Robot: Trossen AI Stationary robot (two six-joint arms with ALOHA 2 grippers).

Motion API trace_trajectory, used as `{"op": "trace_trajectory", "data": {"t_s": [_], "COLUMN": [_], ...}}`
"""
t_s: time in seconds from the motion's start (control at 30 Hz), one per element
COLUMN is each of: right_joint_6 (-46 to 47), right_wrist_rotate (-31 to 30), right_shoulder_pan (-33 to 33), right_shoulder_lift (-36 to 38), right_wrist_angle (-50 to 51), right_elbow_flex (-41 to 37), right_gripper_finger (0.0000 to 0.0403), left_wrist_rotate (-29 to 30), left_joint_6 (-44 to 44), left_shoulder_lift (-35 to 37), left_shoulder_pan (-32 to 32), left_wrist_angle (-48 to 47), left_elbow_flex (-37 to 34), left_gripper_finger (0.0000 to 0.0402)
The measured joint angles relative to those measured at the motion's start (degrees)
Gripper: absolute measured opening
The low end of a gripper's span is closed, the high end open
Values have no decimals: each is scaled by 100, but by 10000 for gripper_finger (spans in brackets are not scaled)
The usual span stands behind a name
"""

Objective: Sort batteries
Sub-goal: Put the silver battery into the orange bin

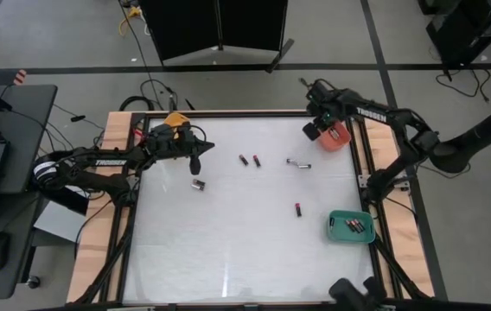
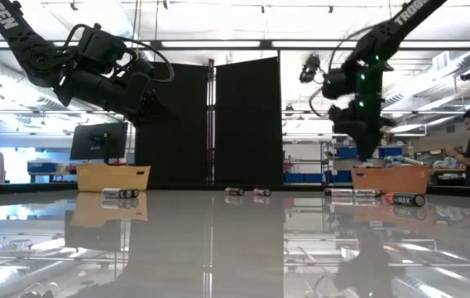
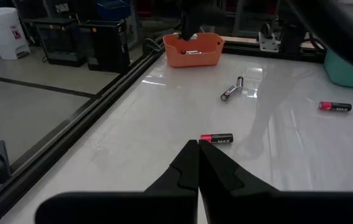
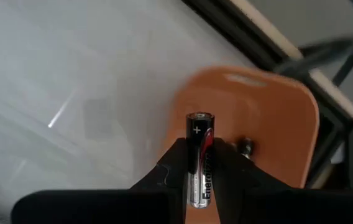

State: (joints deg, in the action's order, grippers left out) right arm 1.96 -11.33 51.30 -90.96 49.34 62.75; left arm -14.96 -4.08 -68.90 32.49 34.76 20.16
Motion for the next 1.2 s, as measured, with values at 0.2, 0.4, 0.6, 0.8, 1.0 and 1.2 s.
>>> {"op": "trace_trajectory", "data": {"t_s": [0.2, 0.4, 0.6, 0.8, 1.0, 1.2], "right_joint_6": [201, 328, 415, 561, 590, 706], "right_wrist_rotate": [9, 7, 44, 228, 336, 210], "right_shoulder_pan": [331, 449, 460, 468, 466, 384], "right_shoulder_lift": [0, 2, 2, 4, 7, 11], "right_wrist_angle": [-268, -667, -1050, -1245, -1291, -1291], "right_elbow_flex": [-352, -752, -1143, -1339, -1381, -1381], "right_gripper_finger": [55, 55, 55, 56, 78, 97], "left_wrist_rotate": [0, -1, -2, -2, -2, -2], "left_joint_6": [0, 2, 21, 24, 24, 26], "left_shoulder_lift": [0, 0, 0, -2, 0, -1], "left_shoulder_pan": [0, 0, 0, 0, 0, 1], "left_wrist_angle": [0, 0, 0, 0, 0, -2], "left_elbow_flex": [0, 0, 0, 0, 0, 0], "left_gripper_finger": [10, 10, 10, 10, 10, 10]}}
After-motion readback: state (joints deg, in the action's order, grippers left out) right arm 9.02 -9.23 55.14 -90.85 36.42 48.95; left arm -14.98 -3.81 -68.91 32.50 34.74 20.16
